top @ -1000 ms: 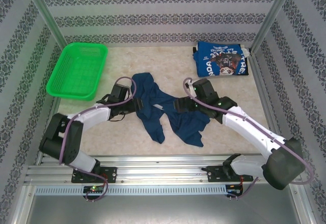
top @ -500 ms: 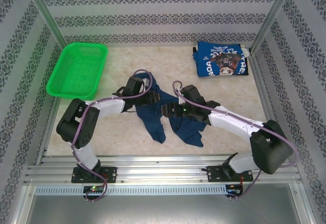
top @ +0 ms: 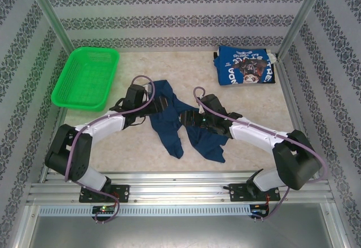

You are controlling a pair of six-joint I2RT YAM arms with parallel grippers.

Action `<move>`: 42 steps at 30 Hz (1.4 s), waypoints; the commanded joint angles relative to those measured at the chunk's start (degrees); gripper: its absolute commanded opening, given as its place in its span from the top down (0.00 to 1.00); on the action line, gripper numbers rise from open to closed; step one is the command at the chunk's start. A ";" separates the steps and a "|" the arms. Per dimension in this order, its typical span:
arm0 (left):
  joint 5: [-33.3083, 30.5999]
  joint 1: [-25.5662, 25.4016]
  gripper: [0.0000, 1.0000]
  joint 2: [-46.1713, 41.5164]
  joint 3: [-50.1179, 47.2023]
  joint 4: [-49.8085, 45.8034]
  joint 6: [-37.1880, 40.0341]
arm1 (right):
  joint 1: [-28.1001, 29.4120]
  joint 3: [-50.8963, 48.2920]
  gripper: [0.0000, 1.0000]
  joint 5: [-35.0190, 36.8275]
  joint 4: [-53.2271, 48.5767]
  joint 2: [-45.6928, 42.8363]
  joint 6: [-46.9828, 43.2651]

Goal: Fold and stack the t-shirts

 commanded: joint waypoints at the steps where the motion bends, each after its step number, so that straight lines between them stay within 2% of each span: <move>1: -1.81 -0.09 0.35 -1.19 -2.39 -2.99 -0.20 | -0.14 -0.65 0.19 1.69 0.71 -0.19 0.45; 6: -0.60 0.28 0.39 -2.45 -7.76 0.96 -5.03 | -0.09 -0.99 0.19 2.08 -1.24 -2.24 -0.73; 10: 1.73 0.99 0.49 -1.73 -12.19 9.05 -9.95 | -0.24 -1.73 0.18 2.00 -1.71 -3.66 -1.15; 14: 4.87 0.99 0.55 1.20 -13.94 17.87 -14.00 | -0.33 -2.59 0.18 2.57 -2.30 -4.80 -1.42; 18: 4.99 0.94 0.58 2.68 -14.23 20.75 -15.02 | -0.69 -3.85 0.18 2.77 -2.71 -6.35 -1.65; 22: 5.83 0.91 0.62 3.28 -12.84 21.15 -15.26 | -1.46 -5.32 0.18 3.10 -3.37 -8.08 -1.71; 26: 4.31 0.85 0.66 4.19 -10.87 16.46 -13.83 | -2.69 -6.94 0.18 3.05 -3.89 -10.27 -1.79; 42: 1.61 0.86 0.67 6.27 -11.77 13.89 -13.17 | -8.33 -10.78 0.16 2.35 -9.26 -20.90 -3.30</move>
